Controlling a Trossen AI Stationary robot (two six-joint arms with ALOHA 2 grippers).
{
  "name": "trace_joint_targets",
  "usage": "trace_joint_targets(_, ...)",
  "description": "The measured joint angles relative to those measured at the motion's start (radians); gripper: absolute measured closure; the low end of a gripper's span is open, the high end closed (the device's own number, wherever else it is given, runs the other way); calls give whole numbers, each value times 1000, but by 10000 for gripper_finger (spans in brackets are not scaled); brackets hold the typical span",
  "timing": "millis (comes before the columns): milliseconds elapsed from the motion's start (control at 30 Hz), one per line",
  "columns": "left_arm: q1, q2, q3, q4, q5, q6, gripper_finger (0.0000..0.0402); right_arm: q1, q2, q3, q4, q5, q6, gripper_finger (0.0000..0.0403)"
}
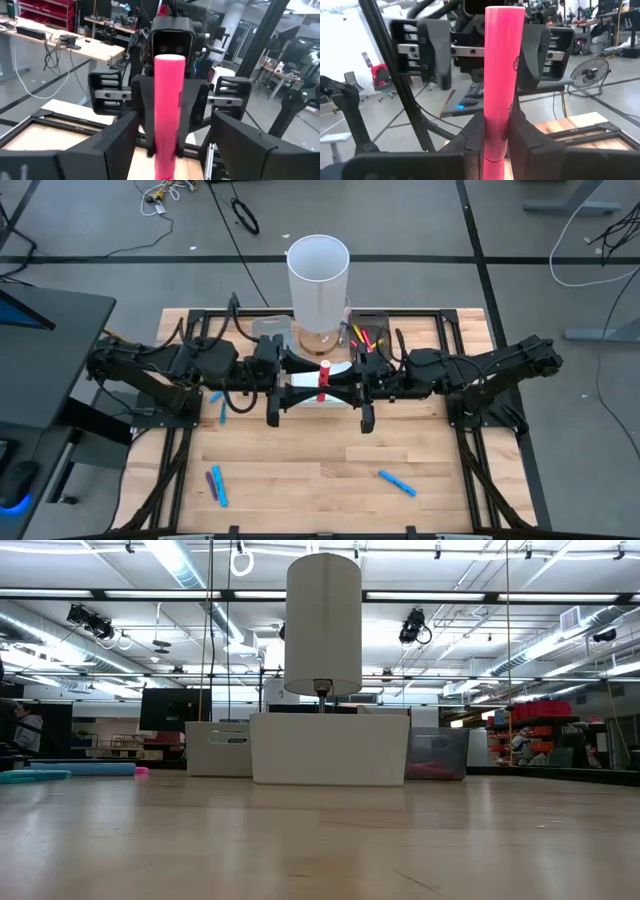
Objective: Pick & Place Markers
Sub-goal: Put the red highlighter pen into the gray bin
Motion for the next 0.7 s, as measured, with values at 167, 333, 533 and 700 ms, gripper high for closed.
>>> trace_joint_targets(167, 2, 19, -1, 24, 15, -3, 142, 0, 0, 0, 2, -7, 2, 354)
trace_joint_targets(333, 6, 27, -1, 29, 50, -8, 154, 0, 0, 0, -5, -10, 4, 354)
trace_joint_targets(533, 17, 39, -1, 15, 73, -50, 228, 0, 0, 0, -7, -31, 9, 354)
trace_joint_targets(700, 17, 40, -1, 20, 42, -47, 299, 1, 0, 0, -13, -32, 10, 354)
